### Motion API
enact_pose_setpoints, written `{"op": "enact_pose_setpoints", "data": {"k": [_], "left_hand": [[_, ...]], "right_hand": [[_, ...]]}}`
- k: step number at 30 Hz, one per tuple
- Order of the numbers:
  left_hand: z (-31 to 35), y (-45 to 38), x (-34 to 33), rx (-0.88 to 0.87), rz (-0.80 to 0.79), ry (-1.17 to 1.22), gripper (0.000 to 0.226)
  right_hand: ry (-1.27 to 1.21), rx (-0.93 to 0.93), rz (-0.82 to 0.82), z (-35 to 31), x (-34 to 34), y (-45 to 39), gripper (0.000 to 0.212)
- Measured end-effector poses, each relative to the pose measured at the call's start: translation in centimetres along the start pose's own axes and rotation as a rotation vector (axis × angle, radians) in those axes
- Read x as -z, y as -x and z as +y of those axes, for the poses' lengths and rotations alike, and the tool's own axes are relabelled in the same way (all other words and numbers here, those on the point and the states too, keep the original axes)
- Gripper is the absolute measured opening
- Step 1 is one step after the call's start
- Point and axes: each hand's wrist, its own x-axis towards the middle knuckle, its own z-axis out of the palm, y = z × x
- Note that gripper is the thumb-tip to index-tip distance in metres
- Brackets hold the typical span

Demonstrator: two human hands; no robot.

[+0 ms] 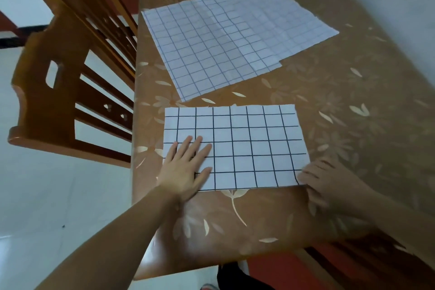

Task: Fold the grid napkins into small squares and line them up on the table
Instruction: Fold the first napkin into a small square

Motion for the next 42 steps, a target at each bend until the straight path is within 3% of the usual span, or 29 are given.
{"op": "enact_pose_setpoints", "data": {"k": [3, 6, 10, 14, 19, 21, 26, 29, 31, 32, 35, 39, 42], "left_hand": [[0.2, 0.0, 0.4, 0.003, -0.017, -0.032, 0.065], [2.0, 0.8, 1.0, 0.035, 0.036, 0.008, 0.065], [6.5, 3.8, 1.3, -0.048, 0.067, 0.096, 0.057], [10.1, 8.3, 1.5, -0.12, 0.104, 0.118, 0.047], [11.2, 12.1, 3.0, 0.083, 0.178, 0.077, 0.018], [10.6, 13.2, 3.9, 0.216, 0.157, 0.119, 0.018], [7.9, 15.6, 5.4, 0.381, 0.13, 0.419, 0.015], [6.8, 16.4, 6.0, 0.557, 0.162, 0.551, 0.02], [5.8, 16.5, 6.3, 0.672, 0.153, 0.62, 0.021], [5.1, 16.4, 6.4, 0.705, 0.139, 0.645, 0.02], [3.4, 16.0, 6.9, 0.775, 0.123, 0.696, 0.022], [2.2, 15.1, 8.4, 0.883, 0.171, 0.829, 0.024], [1.0, 14.0, 9.0, 0.942, 0.214, 0.956, 0.024]], "right_hand": [[0.099, 0.056, 0.021, 0.2, 0.3, -1.4, 0.025], [0.122, -0.005, 0.017, -1.4, 1.1, -2.6, 0.025], [-0.029, -0.166, 0.0, -6.3, 2.4, -2.4, 0.022], [-0.243, -0.206, -0.006, -12.2, 4.1, -2.1, 0.023], [-0.515, -0.19, 0.065, -19.0, 7.9, -2.4, 0.014], [-0.551, -0.158, 0.054, -20.2, 8.8, -2.3, 0.015], [-0.415, -0.093, -0.147, -19.5, 8.0, -1.7, 0.071], [-0.341, -0.13, -0.187, -17.7, 7.2, -2.2, 0.045], [-0.477, -0.223, -0.183, -16.5, 6.9, -2.9, 0.011], [-0.584, -0.287, -0.214, -15.7, 6.9, -3.6, 0.007], [-0.904, -0.379, -0.281, -13.0, 7.1, -5.8, 0.026], [-1.343, -0.458, -0.247, -11.2, 7.7, -8.8, 0.007], [-1.489, -0.597, -0.221, -10.5, 6.8, -10.6, 0.006]]}}
